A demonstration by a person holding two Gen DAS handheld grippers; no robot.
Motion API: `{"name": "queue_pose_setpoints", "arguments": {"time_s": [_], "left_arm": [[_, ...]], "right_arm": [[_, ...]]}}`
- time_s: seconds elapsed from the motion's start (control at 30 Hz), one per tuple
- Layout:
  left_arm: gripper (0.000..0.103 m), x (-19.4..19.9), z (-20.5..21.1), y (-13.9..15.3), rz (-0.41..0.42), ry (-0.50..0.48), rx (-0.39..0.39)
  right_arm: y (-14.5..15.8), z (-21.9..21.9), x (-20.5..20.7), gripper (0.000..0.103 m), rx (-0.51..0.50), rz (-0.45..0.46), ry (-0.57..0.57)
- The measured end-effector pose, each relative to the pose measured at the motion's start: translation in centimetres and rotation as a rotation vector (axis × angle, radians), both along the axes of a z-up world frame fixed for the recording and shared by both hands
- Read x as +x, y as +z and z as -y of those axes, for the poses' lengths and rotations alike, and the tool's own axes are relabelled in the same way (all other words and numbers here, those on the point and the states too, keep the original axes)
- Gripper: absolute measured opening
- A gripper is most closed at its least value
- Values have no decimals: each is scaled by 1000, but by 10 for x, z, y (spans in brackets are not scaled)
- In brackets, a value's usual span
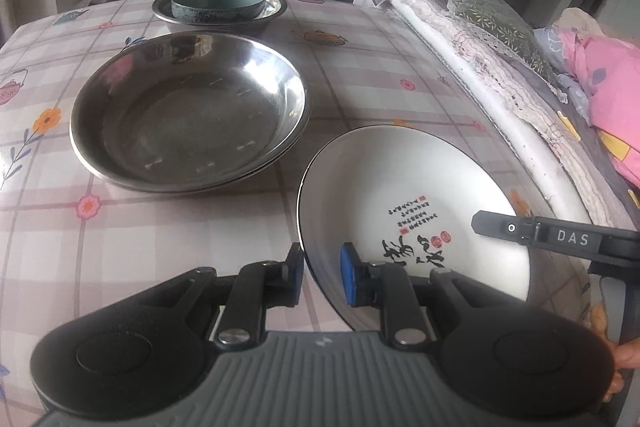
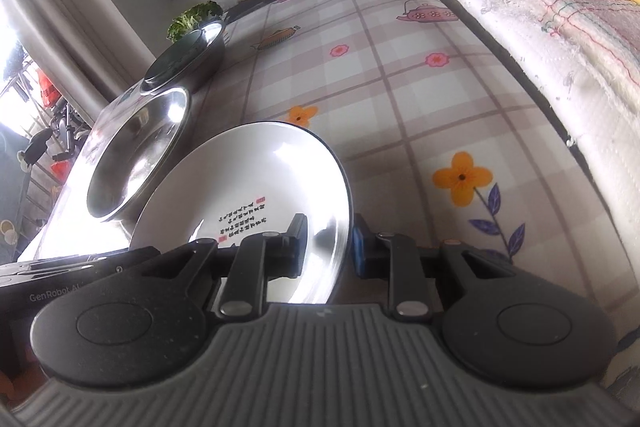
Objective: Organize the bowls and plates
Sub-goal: 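Lift the white plate off the table with both tools, tilting it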
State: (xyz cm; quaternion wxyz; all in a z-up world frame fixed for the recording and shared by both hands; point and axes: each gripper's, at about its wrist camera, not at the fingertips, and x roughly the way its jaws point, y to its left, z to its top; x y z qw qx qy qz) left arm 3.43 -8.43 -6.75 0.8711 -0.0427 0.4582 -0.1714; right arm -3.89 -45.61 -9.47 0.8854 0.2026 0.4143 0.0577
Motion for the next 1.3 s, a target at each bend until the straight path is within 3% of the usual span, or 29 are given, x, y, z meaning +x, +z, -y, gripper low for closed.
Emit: {"name": "queue_pose_setpoints", "arguments": {"time_s": [0.27,0.67,0.83,0.9,1.03,1.13,1.2,1.27,1.3], "left_arm": [[20,-7,-22,0,-25,20,-64],[31,6,-20,-12,-57,0,-130],[44,8,-18,-14,-46,-17,-152],[52,10,-20,-15,-55,-26,-182],[57,15,-24,-16,-75,-34,-228],[68,17,-25,-17,-82,-49,-252],[90,16,-24,-17,-83,-55,-260],[103,15,-22,-16,-76,-65,-242],[103,14,-21,-16,-69,-69,-230]], "right_arm": [[-2,-11,-5,22,30,19,3],[-6,-5,-7,26,101,17,-29],[-8,-1,-7,39,167,20,-36],[-7,0,-7,40,181,14,-41],[-3,0,-5,44,157,-1,-54],[-4,1,-5,55,172,3,-43],[-5,0,-6,72,188,10,-38],[-5,-2,-5,88,213,17,-32],[-5,-3,-5,92,225,19,-29]]}}
